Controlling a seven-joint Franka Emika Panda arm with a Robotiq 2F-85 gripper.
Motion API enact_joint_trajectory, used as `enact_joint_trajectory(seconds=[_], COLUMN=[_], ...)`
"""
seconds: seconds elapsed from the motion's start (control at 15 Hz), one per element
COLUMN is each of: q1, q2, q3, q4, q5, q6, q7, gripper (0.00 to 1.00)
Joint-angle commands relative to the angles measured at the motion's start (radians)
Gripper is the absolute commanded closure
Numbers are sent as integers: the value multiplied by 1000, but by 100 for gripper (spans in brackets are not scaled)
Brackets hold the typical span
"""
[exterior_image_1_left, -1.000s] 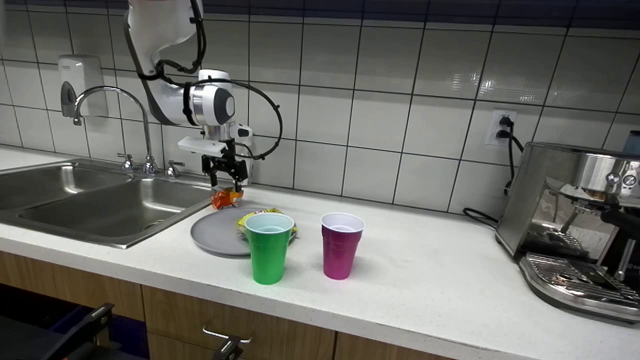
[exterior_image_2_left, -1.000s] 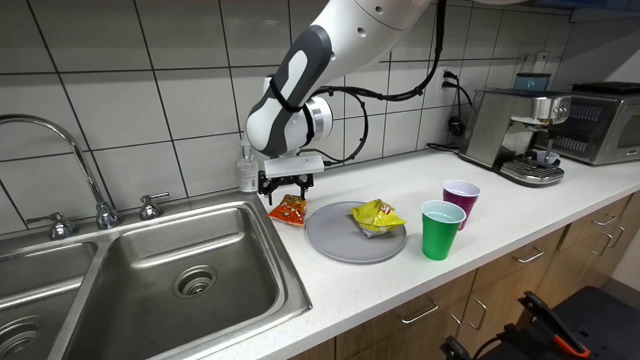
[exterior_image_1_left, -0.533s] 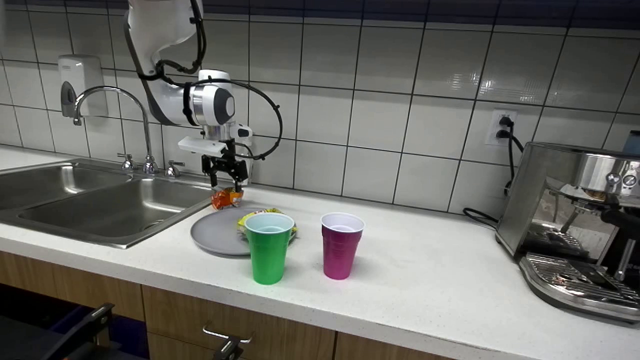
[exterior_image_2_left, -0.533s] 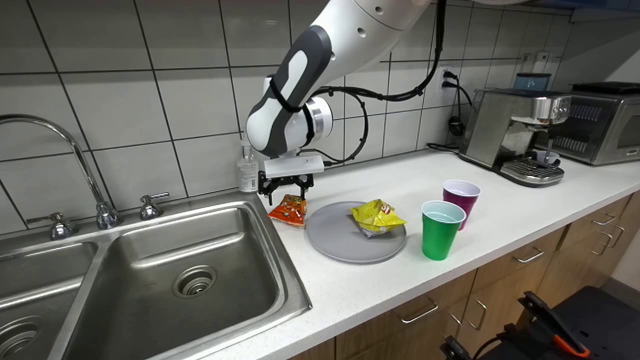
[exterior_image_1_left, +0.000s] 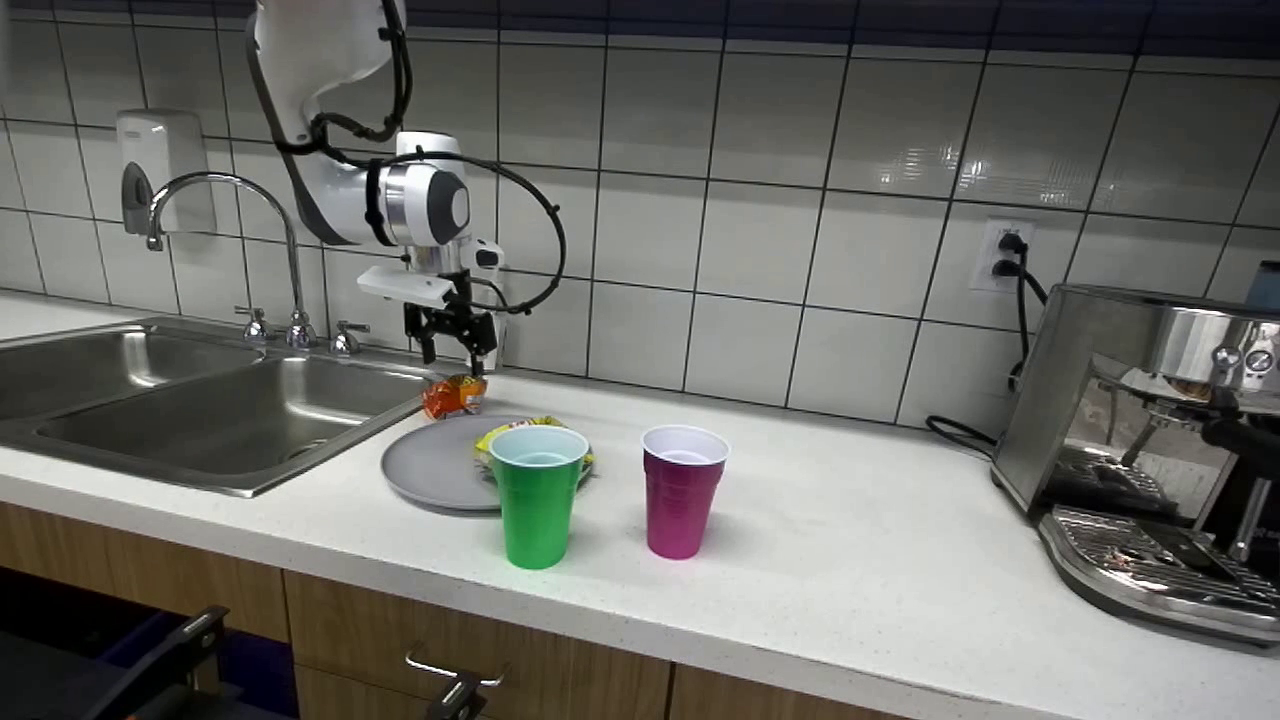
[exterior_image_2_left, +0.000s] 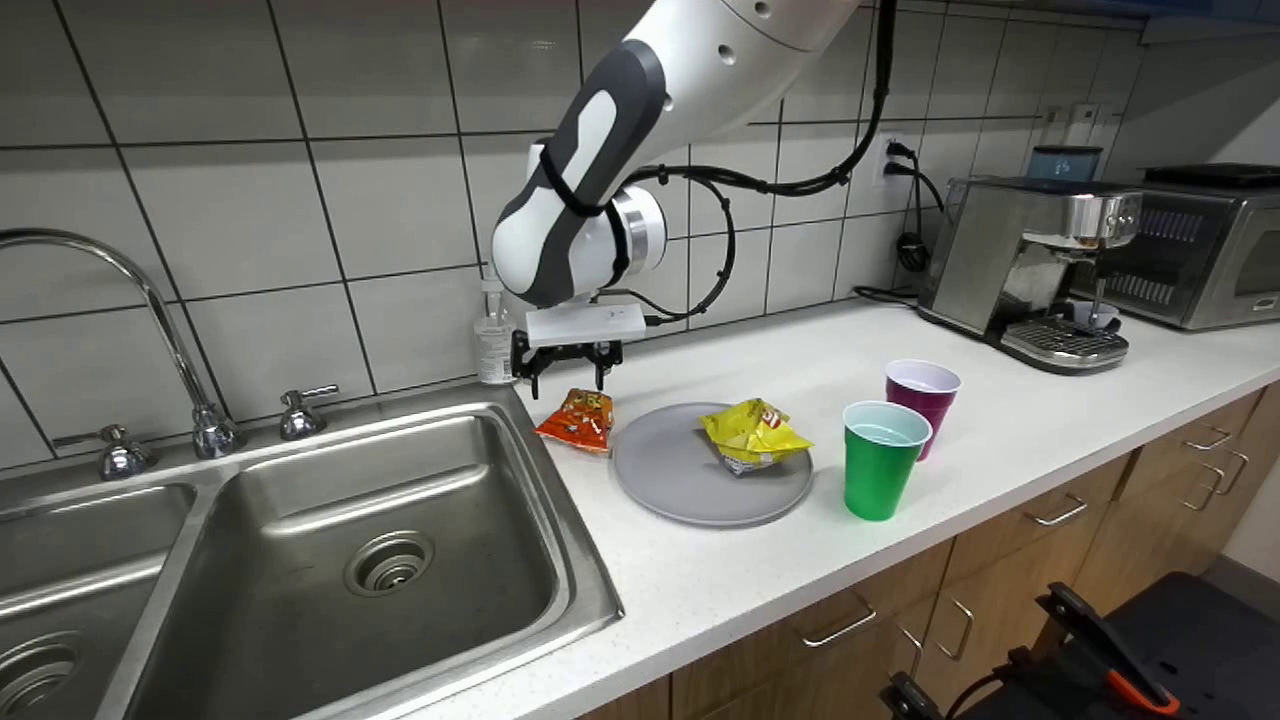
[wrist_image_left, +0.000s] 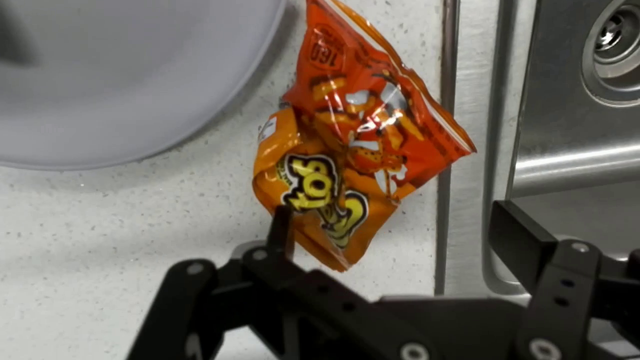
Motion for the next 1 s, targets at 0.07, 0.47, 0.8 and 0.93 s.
enact_joint_trajectory(seconds=[0.07,0.47,0.8,0.93], q1=[-9,-32,-103,-150], q2=[-94,-177,-244,-271], q3=[8,12,38,65], q4=[-121,-251,-319,-341], q5=[-1,1,23,46], q6=[81,167,164,143], q7=[-25,-64,-158,-217], gripper=[0,0,0,0])
